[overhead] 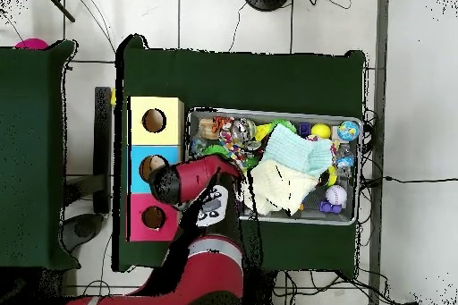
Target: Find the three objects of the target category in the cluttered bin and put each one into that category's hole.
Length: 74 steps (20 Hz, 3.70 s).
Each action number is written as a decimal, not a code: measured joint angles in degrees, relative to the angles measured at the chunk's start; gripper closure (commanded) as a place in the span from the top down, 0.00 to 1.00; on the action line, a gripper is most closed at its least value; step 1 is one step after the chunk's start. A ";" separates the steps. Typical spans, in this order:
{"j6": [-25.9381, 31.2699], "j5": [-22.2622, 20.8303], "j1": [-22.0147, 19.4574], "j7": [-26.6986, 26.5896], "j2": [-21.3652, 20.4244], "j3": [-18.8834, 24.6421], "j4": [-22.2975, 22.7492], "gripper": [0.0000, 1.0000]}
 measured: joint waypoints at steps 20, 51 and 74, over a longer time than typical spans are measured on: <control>0.33 -0.01 1.91 0.00 0.54 -1.51 -1.44 0.00; 4.63 4.90 2.57 0.00 -14.50 -2.08 0.70 0.00; 4.47 -1.98 5.18 0.00 -18.76 -4.23 -1.53 0.00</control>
